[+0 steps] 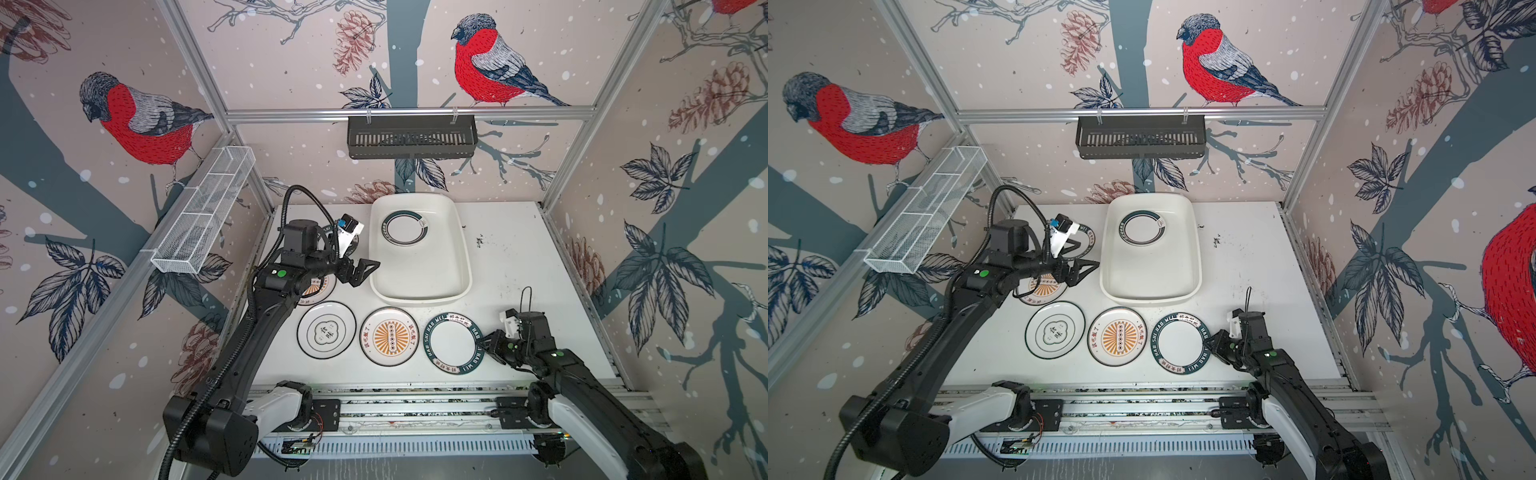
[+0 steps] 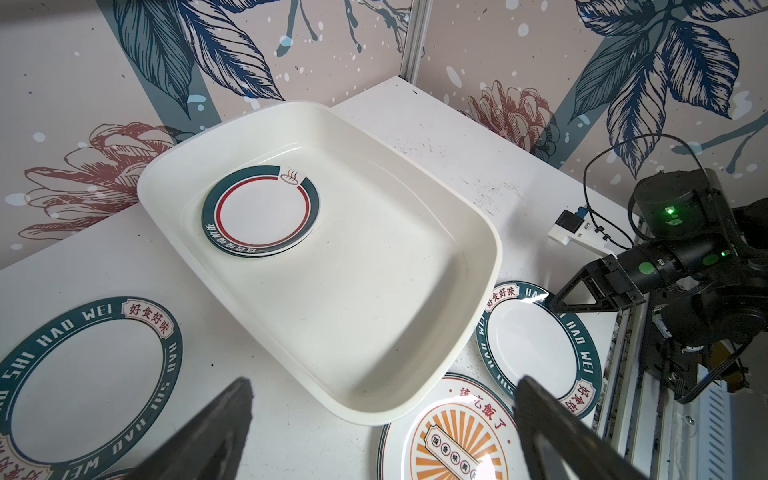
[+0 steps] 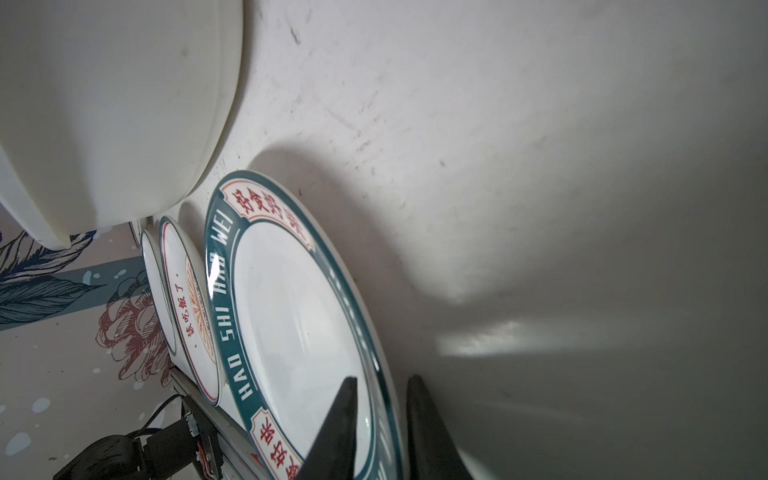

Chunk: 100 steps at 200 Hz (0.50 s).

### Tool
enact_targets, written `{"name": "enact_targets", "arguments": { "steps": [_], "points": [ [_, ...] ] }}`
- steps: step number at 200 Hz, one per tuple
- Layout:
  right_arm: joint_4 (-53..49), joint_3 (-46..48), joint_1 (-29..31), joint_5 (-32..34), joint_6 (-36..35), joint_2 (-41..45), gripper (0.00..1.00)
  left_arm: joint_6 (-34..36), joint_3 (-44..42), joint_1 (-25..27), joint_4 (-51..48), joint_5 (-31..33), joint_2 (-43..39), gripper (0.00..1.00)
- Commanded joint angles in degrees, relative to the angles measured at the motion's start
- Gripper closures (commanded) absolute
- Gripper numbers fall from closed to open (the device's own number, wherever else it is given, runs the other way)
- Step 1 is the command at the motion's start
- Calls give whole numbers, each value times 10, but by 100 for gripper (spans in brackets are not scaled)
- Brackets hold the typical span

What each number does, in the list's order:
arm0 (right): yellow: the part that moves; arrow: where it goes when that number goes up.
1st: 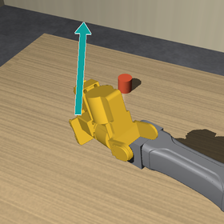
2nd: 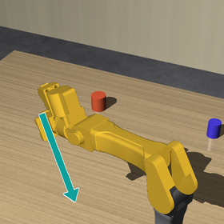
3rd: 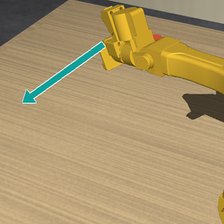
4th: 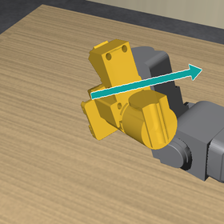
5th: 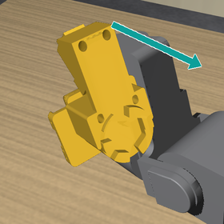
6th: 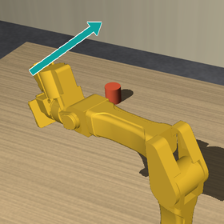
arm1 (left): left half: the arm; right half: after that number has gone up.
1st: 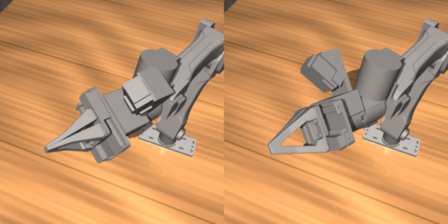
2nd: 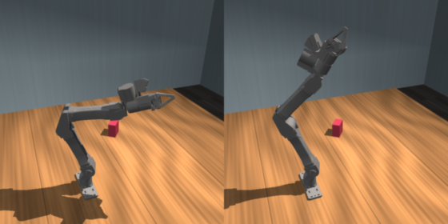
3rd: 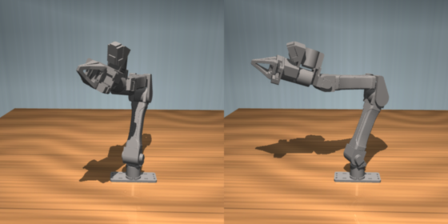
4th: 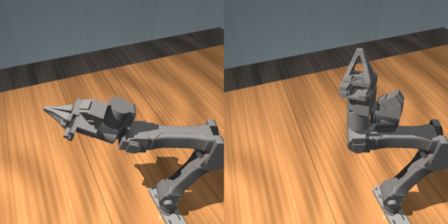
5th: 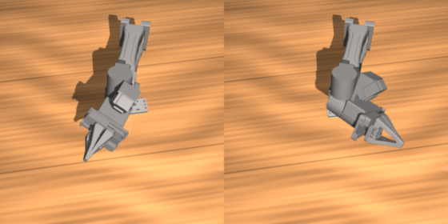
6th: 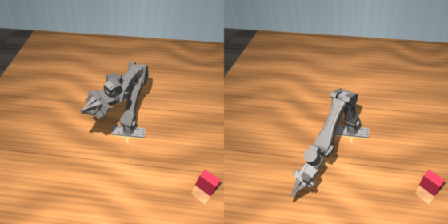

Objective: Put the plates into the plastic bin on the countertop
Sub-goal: 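Lower the right gripper onto the green plate rim and pinch it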

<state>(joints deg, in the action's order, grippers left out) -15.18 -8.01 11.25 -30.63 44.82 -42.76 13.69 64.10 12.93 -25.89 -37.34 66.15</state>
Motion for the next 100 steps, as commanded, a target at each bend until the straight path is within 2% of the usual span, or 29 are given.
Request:
{"name": "enact_targets", "arguments": {
  "steps": [1, 57, 100],
  "points": [
    [-25, 4, 1, 26, -8, 4, 76, 1, -1, 1, 15, -8, -2, 3],
    [-33, 2, -3, 37, -10, 23, 79, 0, -1, 1, 15, -5, -3, 3],
    [-9, 10, -5, 12, -1, 22, 78, -3, 1, 1, 16, -7, -1, 3]
  ]
}}
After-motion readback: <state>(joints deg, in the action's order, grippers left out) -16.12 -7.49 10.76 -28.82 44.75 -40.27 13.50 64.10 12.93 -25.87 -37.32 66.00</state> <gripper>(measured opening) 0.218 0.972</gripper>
